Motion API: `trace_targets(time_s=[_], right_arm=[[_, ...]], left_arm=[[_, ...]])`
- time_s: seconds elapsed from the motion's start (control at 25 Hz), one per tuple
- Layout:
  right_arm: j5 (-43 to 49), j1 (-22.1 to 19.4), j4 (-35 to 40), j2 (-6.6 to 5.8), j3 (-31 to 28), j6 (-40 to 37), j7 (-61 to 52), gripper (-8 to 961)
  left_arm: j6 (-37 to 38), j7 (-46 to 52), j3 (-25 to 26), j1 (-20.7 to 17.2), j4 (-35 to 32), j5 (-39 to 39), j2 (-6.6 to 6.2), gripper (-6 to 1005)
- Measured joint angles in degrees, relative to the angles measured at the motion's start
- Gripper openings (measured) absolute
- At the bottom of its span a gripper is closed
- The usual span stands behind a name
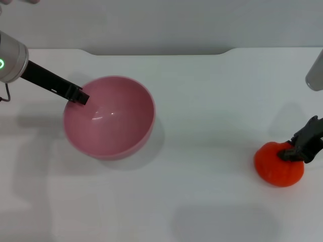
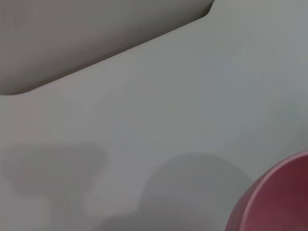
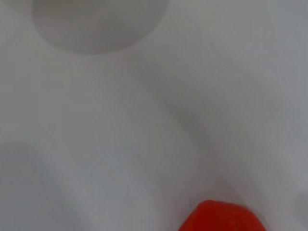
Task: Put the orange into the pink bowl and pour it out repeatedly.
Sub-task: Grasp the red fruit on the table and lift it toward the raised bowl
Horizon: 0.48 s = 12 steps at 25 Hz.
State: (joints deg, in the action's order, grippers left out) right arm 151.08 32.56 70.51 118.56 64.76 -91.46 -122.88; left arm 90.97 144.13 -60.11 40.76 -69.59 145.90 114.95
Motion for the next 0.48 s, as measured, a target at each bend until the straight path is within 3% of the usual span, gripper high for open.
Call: trace_targets(time_s=[0.2,0.48], right_arm=[[-3.0,-0.2,6.2,0.06,-0.8,-2.3,-1.6,190],[-6.7,0.2,30.8,0.13,-1.3,-7.3,-7.2,147]], left_arm=[[0.4,0.0,0.0,0.1,0.0,0.0,0.0,43],[0.9,-0.4,-0.1,0.8,0.0,0.0,0.36,44]])
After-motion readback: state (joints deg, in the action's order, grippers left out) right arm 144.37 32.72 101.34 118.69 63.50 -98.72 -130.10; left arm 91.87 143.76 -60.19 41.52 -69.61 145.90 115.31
